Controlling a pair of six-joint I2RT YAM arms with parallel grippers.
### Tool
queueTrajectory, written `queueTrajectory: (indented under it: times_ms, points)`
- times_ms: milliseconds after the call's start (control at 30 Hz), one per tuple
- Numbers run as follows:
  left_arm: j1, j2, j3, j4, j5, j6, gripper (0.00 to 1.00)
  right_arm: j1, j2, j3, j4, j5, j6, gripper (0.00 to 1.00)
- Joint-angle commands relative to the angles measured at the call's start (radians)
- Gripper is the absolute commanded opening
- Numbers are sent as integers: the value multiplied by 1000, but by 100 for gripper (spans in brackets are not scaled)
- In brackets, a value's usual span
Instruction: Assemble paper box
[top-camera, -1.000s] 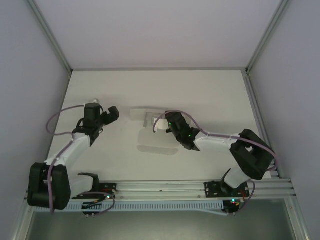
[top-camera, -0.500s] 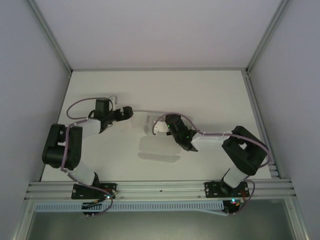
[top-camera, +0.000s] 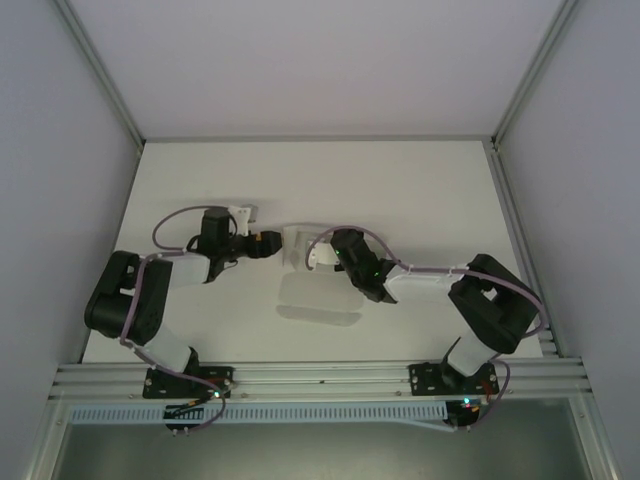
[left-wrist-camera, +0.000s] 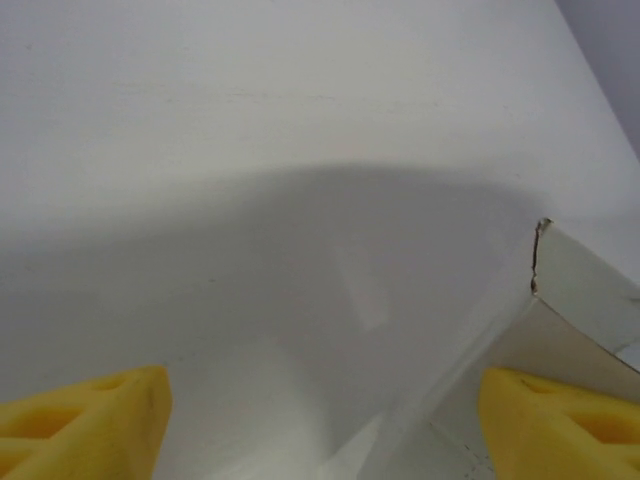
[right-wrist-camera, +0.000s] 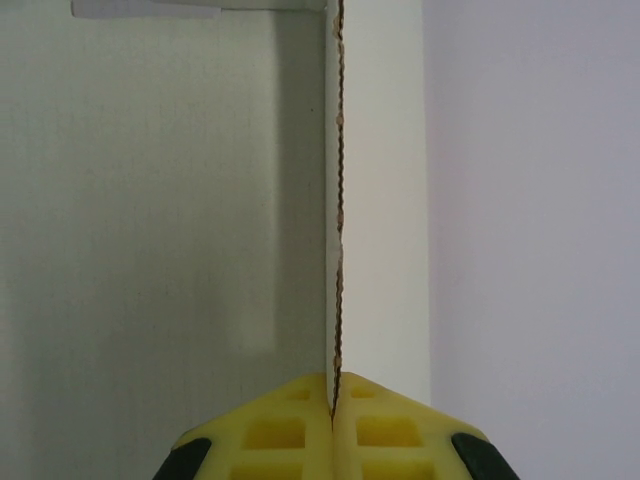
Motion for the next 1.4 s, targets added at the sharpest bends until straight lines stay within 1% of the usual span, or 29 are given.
queueTrajectory:
  times_ms: [0, 100, 200, 367, 467, 533, 667, 767, 867, 933, 1000, 1133, 1233, 1300, 1367]
  points:
    - [-3, -47, -37, 134, 116, -16, 77, 9, -38, 8, -30, 5, 33, 0]
    - [-22, -45, -35, 146, 139, 20, 72, 8, -53, -1, -35, 3, 47, 0]
    - [-52, -22, -8, 120, 168, 65, 67, 9, -58, -1, -51, -5, 57, 0]
    - [-91, 2, 14, 86, 167, 108, 60, 12, -53, -15, -37, 3, 53, 0]
    - [-103, 8, -6, 110, 164, 119, 59, 12, -55, -20, -39, 19, 52, 0]
    - [-119, 12, -18, 120, 139, 131, 57, 14, -67, -18, -61, 23, 57, 0]
    - [-157, 17, -43, 152, 108, 157, 55, 29, -91, -26, -93, 23, 47, 0]
    - [-164, 14, -62, 169, 76, 162, 53, 55, -89, -72, -32, 52, 5, 0]
    - [-165, -3, -108, 221, 51, 158, 53, 83, -61, -109, 35, 123, -53, 0]
    - [-170, -6, -130, 251, 38, 157, 53, 96, -36, -143, 115, 161, -91, 0]
    - [-190, 0, -134, 248, 21, 177, 53, 106, -16, -156, 162, 184, -95, 0]
    - [-246, 2, -147, 265, -3, 208, 51, 134, -14, -167, 205, 187, -103, 0]
    - [-256, -1, -157, 289, -4, 206, 51, 148, -11, -182, 236, 203, -137, 0]
    - [-259, 7, -148, 292, -6, 203, 50, 151, -19, -184, 227, 205, -132, 0]
    - [-266, 9, -133, 279, -36, 201, 50, 156, -36, -176, 191, 199, -108, 0]
